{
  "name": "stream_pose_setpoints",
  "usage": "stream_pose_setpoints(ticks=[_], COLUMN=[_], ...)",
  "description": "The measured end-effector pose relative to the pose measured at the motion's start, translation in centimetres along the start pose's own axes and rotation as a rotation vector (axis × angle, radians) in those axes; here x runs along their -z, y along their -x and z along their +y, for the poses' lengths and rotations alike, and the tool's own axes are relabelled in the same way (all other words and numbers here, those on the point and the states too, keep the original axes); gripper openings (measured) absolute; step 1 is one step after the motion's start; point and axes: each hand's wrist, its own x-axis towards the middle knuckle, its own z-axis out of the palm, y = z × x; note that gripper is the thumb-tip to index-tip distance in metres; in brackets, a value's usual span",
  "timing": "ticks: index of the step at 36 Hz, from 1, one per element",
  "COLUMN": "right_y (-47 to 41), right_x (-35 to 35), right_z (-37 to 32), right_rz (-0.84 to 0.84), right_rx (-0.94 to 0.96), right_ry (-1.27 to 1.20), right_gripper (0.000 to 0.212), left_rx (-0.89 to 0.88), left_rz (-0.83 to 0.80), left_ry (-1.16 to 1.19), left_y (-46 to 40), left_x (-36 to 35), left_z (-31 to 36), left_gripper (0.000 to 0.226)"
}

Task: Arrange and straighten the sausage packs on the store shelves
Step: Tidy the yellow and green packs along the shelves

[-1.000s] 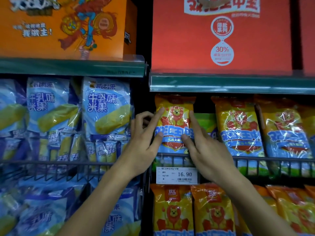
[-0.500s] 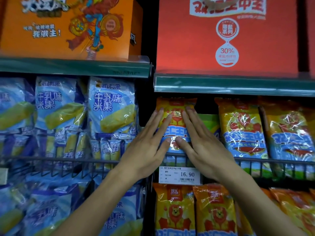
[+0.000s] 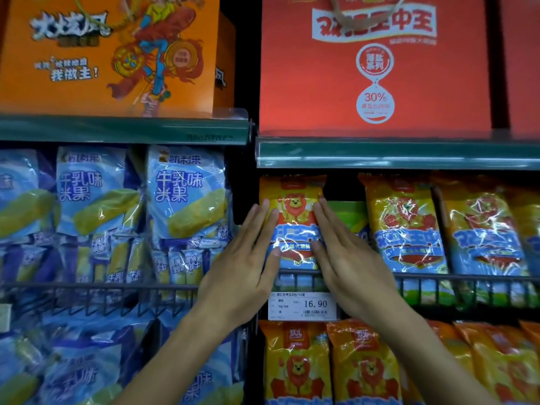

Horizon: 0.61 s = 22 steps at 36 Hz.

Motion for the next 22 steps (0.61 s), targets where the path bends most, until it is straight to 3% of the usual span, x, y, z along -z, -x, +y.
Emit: stream_pose_setpoints(ticks=[3, 8, 16, 22], right_y=[0.0, 1.3, 5.7, 6.9], right_x=[0.3, 2.4, 7.6, 8.9], right_z=[0.1, 1.1, 8.0, 9.5], right_rz=[-0.022, 0.078, 0.305, 0.154], right_rx=[-0.018, -0.069, -0.243, -0.365], right_ry=[-0.077, -0.532, -0.367, -0.305], right_gripper=[0.065, 0.062, 0.058, 0.080], left_rx=[-0.011, -0.013, -0.177, -0.086], left_rz=[-0.015, 0.032, 0.155, 0.057], left_ry=[0.078, 0.197, 0.199, 0.342], left_y=[-0.1, 0.2, -0.5, -4.7], left_x=[0.4, 0.9, 0.1, -1.9], left_z=[-0.3, -0.3, 4.3, 10.3], left_gripper=[0.060, 0.058, 0.047, 0.043])
